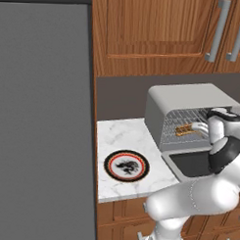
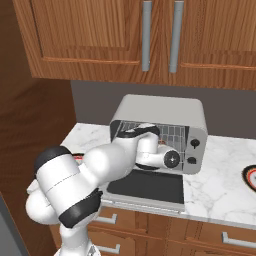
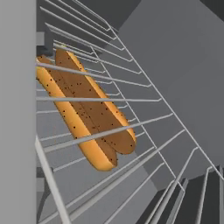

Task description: Open the toaster oven door. Place the hotdog bun on the bottom rack in the toaster oven and place the chicken drumstick on the top rack.

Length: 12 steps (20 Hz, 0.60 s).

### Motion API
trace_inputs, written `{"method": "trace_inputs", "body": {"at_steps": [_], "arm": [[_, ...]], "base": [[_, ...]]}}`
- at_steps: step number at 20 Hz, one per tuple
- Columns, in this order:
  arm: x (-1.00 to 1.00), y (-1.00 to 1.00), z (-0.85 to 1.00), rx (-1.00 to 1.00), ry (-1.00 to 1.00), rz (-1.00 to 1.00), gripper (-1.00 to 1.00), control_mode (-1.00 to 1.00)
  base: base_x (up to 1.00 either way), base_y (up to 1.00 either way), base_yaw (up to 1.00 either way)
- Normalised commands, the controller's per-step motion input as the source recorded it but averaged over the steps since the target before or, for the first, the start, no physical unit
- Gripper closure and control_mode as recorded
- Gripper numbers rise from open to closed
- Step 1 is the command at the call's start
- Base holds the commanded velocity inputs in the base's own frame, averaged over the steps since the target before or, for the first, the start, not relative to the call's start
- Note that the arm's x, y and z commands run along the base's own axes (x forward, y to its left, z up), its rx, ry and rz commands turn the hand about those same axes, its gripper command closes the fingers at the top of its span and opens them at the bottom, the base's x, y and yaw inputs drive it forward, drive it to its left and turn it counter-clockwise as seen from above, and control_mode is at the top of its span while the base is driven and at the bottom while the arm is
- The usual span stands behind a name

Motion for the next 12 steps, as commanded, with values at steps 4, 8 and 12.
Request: {"method": "trace_inputs", "body": {"at_steps": [4, 8, 12], "arm": [[-0.47, 0.00, -0.23, 0.00, 0.06, 0.00, -1.00, -1.00], [-0.45, 0.00, -0.23, -0.04, 0.19, 0.00, -1.00, -1.00], [-0.48, 0.00, -0.29, -0.08, 0.19, 0.00, -1.00, -1.00]], "base": [[0.00, 0.00, 0.00], [0.00, 0.00, 0.00], [0.00, 0.00, 0.00]]}}
